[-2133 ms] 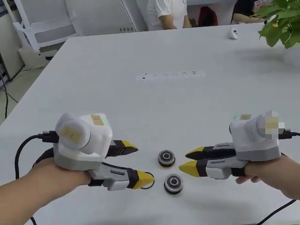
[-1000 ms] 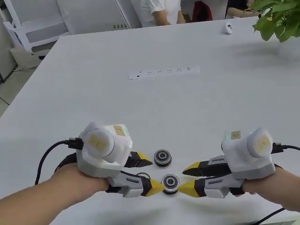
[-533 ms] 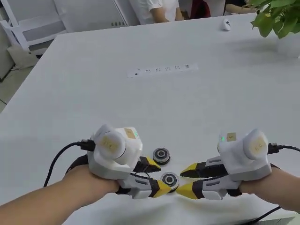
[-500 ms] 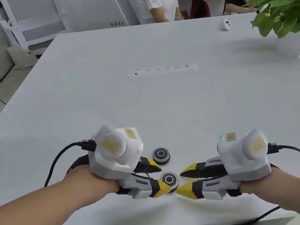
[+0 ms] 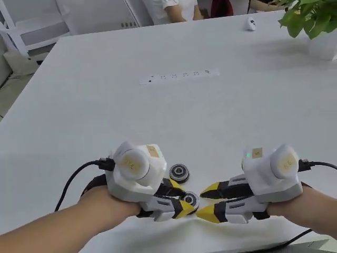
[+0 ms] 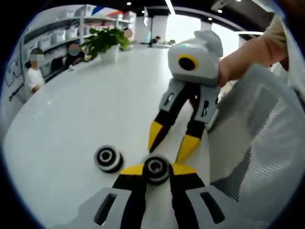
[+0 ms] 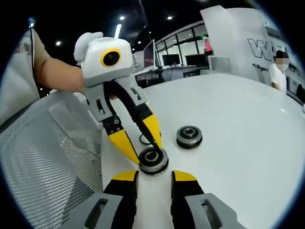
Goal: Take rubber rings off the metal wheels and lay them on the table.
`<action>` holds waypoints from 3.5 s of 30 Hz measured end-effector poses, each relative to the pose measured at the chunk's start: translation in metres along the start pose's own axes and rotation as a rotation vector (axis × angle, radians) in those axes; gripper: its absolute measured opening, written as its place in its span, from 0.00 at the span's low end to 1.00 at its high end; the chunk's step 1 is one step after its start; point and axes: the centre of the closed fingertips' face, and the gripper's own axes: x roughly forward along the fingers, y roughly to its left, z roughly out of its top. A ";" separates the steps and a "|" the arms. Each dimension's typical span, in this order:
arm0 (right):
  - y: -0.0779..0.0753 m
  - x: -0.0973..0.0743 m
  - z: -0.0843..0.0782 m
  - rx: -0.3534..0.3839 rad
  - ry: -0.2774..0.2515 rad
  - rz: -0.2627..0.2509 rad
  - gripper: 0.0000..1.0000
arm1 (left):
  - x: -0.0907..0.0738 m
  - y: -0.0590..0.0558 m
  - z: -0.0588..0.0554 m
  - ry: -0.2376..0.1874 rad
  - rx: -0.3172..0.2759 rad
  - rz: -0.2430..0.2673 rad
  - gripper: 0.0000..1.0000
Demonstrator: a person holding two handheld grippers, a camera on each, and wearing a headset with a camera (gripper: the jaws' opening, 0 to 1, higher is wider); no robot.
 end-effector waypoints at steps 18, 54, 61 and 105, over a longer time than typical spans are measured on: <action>0.001 0.006 0.003 -0.035 -0.007 -0.002 0.23 | 0.003 0.002 -0.003 -0.005 0.110 0.057 0.14; 0.004 0.006 0.004 -0.096 -0.015 -0.023 0.18 | 0.001 0.002 -0.001 -0.046 0.078 0.097 0.14; 0.004 0.005 0.003 -0.077 -0.021 -0.024 0.17 | 0.001 0.002 -0.001 -0.051 0.073 0.098 0.14; -0.003 0.002 -0.003 -0.088 0.018 -0.066 0.00 | 0.001 0.002 -0.001 -0.057 0.071 0.114 0.13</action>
